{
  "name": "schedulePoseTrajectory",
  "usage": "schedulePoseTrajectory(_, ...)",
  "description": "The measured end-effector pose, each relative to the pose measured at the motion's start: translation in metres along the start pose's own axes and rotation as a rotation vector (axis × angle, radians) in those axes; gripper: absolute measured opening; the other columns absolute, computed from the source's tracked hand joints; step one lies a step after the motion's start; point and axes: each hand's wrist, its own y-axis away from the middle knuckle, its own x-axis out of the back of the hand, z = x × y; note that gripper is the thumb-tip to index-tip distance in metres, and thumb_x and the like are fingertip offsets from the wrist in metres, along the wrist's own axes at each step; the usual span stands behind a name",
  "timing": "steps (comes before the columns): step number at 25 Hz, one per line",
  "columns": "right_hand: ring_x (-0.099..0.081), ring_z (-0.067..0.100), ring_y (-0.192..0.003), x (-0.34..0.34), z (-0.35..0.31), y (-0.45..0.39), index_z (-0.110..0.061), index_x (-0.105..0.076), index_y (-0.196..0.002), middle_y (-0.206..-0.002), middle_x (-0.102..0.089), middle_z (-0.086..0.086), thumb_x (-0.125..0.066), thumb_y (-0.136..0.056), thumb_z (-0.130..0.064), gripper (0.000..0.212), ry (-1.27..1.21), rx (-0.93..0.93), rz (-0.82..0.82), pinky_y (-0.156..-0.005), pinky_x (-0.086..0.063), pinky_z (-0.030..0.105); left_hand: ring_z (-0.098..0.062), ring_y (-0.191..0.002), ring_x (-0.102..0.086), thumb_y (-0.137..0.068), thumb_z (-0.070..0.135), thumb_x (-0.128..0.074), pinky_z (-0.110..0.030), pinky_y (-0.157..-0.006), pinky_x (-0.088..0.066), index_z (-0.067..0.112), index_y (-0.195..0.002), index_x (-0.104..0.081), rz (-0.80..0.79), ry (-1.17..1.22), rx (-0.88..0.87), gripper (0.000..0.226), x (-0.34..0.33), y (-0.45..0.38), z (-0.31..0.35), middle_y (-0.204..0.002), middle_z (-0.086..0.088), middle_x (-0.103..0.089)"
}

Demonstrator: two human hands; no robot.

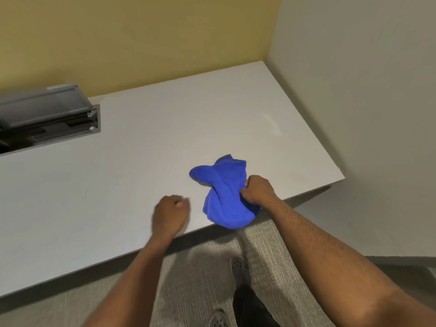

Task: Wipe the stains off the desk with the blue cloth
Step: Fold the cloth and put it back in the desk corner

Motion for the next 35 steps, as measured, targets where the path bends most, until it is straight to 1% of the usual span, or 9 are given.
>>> schedulePoseTrajectory(5, -0.05, 0.022, -0.075, 0.009, 0.01, -0.011, -0.015, -0.042, -0.078, -0.078, -0.052, 0.0, -0.052, -0.083, -0.014, 0.011, -0.188, 0.06, 0.031, -0.057, -0.034, 0.028, -0.028, -0.076, -0.061, -0.075, 0.061, -0.059, -0.032, -0.067, -0.044, 0.014, -0.07, -0.061, -0.15, 0.202, 0.211, 0.047, -0.046, 0.0, 0.054, -0.076, -0.005, -0.064)
schedulePoseTrajectory(10, -0.049, 0.02, -0.074, 0.029, 0.034, -0.027, -0.013, -0.048, -0.086, -0.079, -0.05, -0.002, -0.059, -0.08, -0.016, 0.013, -0.365, -0.063, 0.033, -0.052, -0.033, 0.025, -0.019, -0.069, -0.055, -0.089, 0.032, -0.054, -0.031, -0.062, -0.044, 0.012, -0.079, -0.056, -0.128, 0.271, 0.294, 0.022, -0.066, 0.007, 0.087, -0.083, -0.005, -0.063)
schedulePoseTrajectory(15, -0.058, 0.024, -0.082, 0.037, 0.034, -0.021, -0.008, -0.056, -0.097, -0.085, -0.058, 0.005, -0.061, -0.084, -0.035, 0.03, -0.134, -0.116, -0.206, -0.064, -0.046, 0.031, -0.024, -0.083, -0.064, -0.083, 0.029, -0.061, -0.034, -0.069, -0.056, 0.004, -0.11, -0.059, -0.145, 0.44, 0.531, 0.038, -0.067, 0.001, 0.099, -0.098, -0.009, -0.066)
schedulePoseTrajectory(19, -0.06, 0.024, -0.082, 0.03, 0.027, -0.014, -0.009, -0.06, -0.1, -0.095, -0.065, 0.009, -0.06, -0.081, -0.027, 0.025, -0.072, -0.088, -0.224, -0.065, -0.046, 0.028, -0.028, -0.062, -0.057, -0.084, 0.017, -0.066, -0.04, -0.077, -0.053, -0.004, -0.087, -0.059, -0.252, 0.549, 0.672, 0.022, -0.07, 0.0, 0.108, -0.076, -0.017, -0.06)
schedulePoseTrajectory(21, -0.06, 0.023, -0.082, 0.036, 0.027, -0.014, -0.009, -0.058, -0.1, -0.094, -0.064, 0.009, -0.061, -0.078, -0.023, 0.026, -0.161, -0.111, -0.216, -0.06, -0.045, 0.027, -0.032, -0.073, -0.062, -0.084, 0.013, -0.067, -0.044, -0.085, -0.055, 0.001, -0.083, -0.058, -0.279, 0.603, 0.692, 0.015, -0.066, 0.001, 0.107, -0.086, -0.018, -0.065)
schedulePoseTrajectory(24, -0.063, 0.026, -0.09, 0.052, 0.032, -0.02, -0.01, -0.053, -0.101, -0.099, -0.062, 0.01, -0.068, -0.074, -0.019, 0.032, -0.511, -0.119, -0.244, -0.066, -0.053, 0.033, -0.033, -0.081, -0.068, -0.075, 0.014, -0.071, -0.038, -0.068, -0.06, 0.002, -0.098, -0.066, -0.318, 0.794, 0.744, 0.027, -0.041, 0.002, 0.103, -0.094, -0.018, -0.073)
schedulePoseTrajectory(27, -0.065, 0.028, -0.099, 0.063, 0.038, -0.032, -0.02, -0.055, -0.107, -0.116, -0.063, 0.013, -0.077, -0.061, -0.036, 0.053, -0.731, -0.042, -0.225, -0.08, -0.056, 0.039, -0.025, -0.08, -0.059, -0.063, 0.019, -0.076, -0.031, -0.069, -0.046, 0.009, -0.092, -0.069, -0.271, 0.842, 0.618, 0.032, -0.01, -0.002, 0.099, -0.09, -0.008, -0.07)
schedulePoseTrajectory(30, -0.063, 0.024, -0.107, 0.083, 0.024, -0.03, -0.039, -0.046, -0.127, -0.126, -0.057, 0.008, -0.072, -0.075, -0.02, 0.061, -0.81, 0.051, -0.187, -0.087, -0.057, 0.039, -0.023, -0.093, -0.057, -0.078, 0.016, -0.075, -0.036, -0.084, -0.039, 0.016, -0.088, -0.068, -0.189, 0.851, 0.431, 0.012, 0.018, -0.012, 0.104, -0.092, -0.002, -0.07)
schedulePoseTrajectory(35, -0.059, 0.017, -0.1, 0.109, -0.015, -0.025, -0.026, -0.061, -0.119, -0.115, -0.061, -0.006, -0.061, -0.078, 0.002, 0.05, -0.387, 0.242, -0.029, -0.078, -0.048, 0.026, -0.016, -0.092, -0.063, -0.081, 0.015, -0.078, -0.023, -0.073, -0.044, 0.014, -0.105, -0.068, -0.031, 0.655, 0.152, 0.025, 0.05, -0.023, 0.115, -0.106, -0.003, -0.069)
